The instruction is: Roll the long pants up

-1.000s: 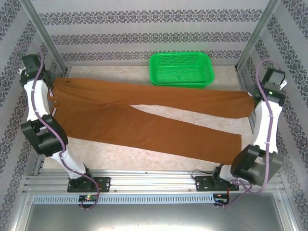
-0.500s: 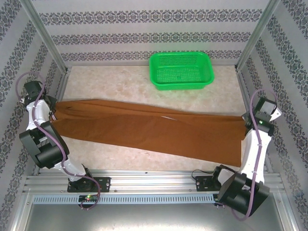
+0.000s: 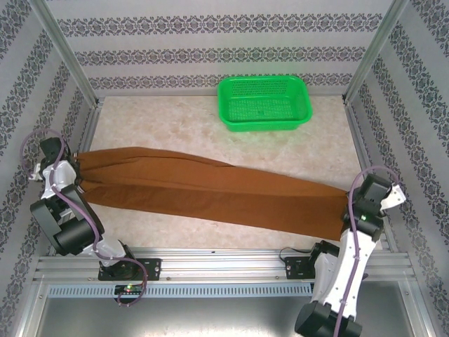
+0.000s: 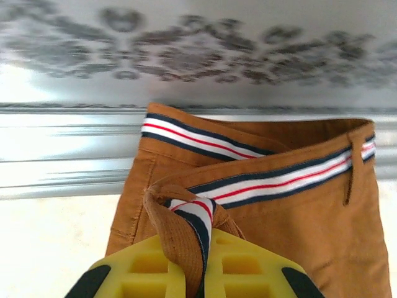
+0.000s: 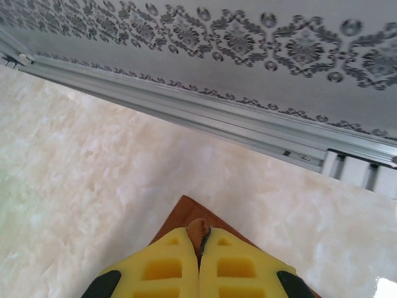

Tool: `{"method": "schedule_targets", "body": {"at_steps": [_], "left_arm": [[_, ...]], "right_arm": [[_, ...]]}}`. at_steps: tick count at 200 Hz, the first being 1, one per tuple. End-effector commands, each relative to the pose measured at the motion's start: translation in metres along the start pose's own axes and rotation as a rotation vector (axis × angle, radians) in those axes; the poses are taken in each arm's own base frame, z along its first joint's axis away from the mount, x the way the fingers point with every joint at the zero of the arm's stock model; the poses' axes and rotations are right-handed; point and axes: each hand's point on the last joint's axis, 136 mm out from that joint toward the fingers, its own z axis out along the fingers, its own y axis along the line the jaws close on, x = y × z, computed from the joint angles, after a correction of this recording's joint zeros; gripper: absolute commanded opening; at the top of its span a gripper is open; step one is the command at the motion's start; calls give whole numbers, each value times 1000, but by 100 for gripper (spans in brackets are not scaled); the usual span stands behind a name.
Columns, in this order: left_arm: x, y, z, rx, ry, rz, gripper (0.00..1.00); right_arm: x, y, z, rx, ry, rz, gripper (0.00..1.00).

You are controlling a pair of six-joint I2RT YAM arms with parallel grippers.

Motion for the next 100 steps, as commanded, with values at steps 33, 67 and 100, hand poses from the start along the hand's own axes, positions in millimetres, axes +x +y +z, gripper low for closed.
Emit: {"method": "schedule_targets", "body": {"at_steps": [33, 67, 100], "left_arm": [[-54, 34, -25, -31, -202, -391, 75], [-72, 27, -36, 11, -207, -430, 93], [-78, 5, -54, 64, -143, -379, 90]], "right_arm": [[-12, -32, -27, 103, -103, 54, 64], [-14, -27, -27, 70, -100, 74, 82], [-30, -14, -42, 21, -121, 73, 89]]}}
